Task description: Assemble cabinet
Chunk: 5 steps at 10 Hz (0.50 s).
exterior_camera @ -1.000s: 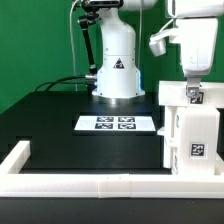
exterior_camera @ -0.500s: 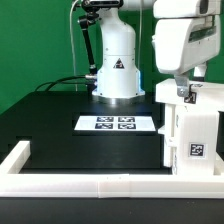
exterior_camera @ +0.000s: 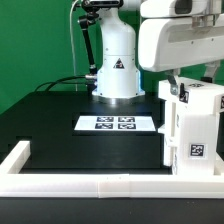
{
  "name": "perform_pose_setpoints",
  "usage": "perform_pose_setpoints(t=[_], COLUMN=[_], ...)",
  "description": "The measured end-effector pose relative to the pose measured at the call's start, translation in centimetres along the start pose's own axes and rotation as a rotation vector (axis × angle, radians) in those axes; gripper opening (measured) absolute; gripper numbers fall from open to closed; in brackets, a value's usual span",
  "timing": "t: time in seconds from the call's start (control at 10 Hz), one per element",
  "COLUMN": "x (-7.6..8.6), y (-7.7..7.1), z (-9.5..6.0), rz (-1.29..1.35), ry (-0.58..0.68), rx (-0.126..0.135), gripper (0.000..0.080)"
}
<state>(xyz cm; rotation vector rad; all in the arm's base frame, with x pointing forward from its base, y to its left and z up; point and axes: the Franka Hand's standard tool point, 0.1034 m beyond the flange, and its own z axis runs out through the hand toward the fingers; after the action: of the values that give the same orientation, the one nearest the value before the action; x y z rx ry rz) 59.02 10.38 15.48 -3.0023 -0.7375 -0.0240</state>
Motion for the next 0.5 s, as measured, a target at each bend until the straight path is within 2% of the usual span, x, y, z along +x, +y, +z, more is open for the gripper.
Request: perform_pose_setpoints(t=[0.5], x=[0.14], y=[-0.22], z=[-0.09], rz=[0.472], ry=[0.002], rx=[-0.002], gripper=[0.0558])
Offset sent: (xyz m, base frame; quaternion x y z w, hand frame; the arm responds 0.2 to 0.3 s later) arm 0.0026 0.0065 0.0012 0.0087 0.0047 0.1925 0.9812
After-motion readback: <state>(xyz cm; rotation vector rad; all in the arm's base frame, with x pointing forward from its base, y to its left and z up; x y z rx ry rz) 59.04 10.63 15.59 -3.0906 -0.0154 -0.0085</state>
